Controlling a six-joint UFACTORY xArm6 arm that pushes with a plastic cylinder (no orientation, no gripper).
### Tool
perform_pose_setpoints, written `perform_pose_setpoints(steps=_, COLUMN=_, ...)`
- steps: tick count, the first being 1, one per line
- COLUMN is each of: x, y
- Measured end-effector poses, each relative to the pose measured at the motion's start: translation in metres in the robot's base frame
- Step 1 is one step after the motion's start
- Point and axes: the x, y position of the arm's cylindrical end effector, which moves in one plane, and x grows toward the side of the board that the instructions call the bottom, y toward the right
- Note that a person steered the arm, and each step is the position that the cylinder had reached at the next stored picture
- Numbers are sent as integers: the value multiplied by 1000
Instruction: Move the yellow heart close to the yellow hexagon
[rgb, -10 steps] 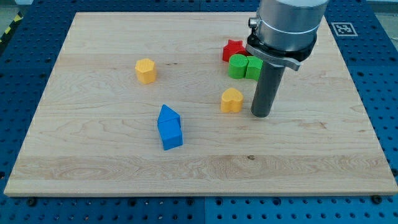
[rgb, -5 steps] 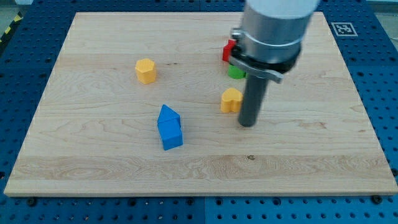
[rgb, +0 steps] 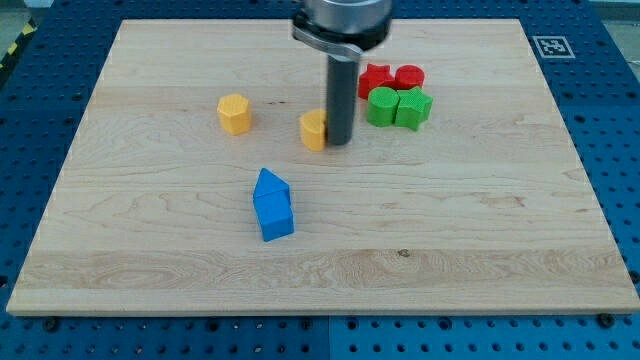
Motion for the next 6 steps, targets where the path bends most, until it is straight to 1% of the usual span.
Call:
perform_pose_setpoints(steps=1, x=-15, y=-20)
perform_pose_setpoints(steps=2, x=-15, y=-26)
perform_pose_setpoints(steps=4, x=-36, y=-54)
perform_pose_setpoints(steps=5, x=-36, y=-62)
perform_pose_setpoints(steps=6, x=-33, y=-29)
